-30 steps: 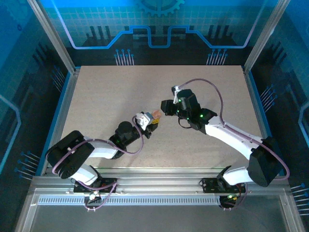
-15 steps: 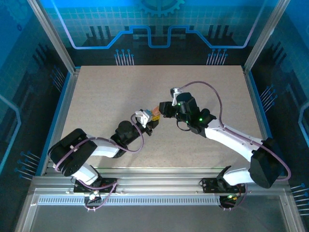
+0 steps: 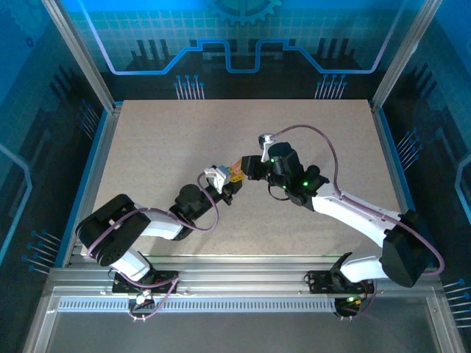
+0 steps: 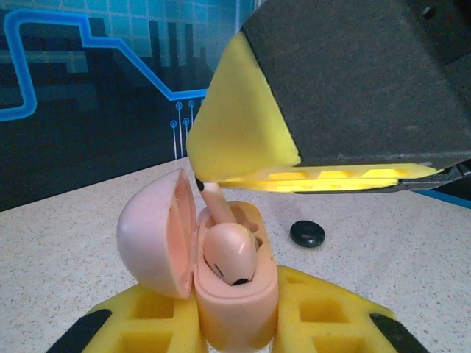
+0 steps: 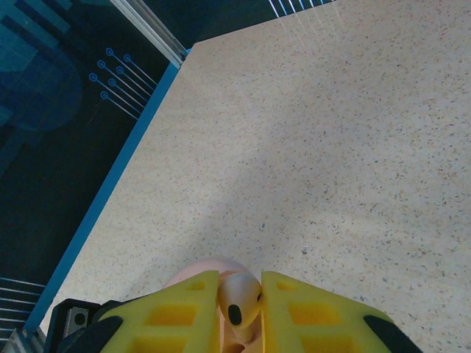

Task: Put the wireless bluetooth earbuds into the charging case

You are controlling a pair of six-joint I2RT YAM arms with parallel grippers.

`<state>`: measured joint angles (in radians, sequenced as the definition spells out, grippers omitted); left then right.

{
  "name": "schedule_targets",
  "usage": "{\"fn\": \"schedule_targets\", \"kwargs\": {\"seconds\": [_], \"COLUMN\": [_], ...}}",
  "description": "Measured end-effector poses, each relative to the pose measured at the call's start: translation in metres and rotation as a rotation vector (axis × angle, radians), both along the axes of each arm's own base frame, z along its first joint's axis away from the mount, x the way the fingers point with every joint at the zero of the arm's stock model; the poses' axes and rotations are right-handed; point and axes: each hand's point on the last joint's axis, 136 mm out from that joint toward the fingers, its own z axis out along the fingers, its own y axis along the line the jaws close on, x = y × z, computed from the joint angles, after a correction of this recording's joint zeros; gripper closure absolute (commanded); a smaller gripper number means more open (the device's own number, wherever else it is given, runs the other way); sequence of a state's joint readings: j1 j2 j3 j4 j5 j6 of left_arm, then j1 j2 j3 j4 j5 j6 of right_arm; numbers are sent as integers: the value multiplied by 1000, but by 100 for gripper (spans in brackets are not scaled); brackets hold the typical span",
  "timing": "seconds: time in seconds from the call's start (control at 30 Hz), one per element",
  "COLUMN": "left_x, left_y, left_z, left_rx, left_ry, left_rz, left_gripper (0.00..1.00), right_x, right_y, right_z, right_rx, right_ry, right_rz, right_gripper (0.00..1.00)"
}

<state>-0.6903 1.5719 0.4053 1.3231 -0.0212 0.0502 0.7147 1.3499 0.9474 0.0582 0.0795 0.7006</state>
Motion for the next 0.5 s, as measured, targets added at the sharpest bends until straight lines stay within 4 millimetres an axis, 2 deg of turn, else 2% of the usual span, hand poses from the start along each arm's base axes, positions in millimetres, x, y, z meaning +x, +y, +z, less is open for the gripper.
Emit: {"fn": "schedule_targets", "kwargs": {"seconds": [0.5], "left_x": [3], "left_y": [1], "left_z": [4], "left_rx": [-15], "left_ry": [-6], "left_rz": [17], "left_gripper": [83], "right_x": [-10], "right_y": [1], "right_z": [2], "right_rx": [6], "right_ry": [-26], "right_rz": [9], "right_gripper": [80]}}
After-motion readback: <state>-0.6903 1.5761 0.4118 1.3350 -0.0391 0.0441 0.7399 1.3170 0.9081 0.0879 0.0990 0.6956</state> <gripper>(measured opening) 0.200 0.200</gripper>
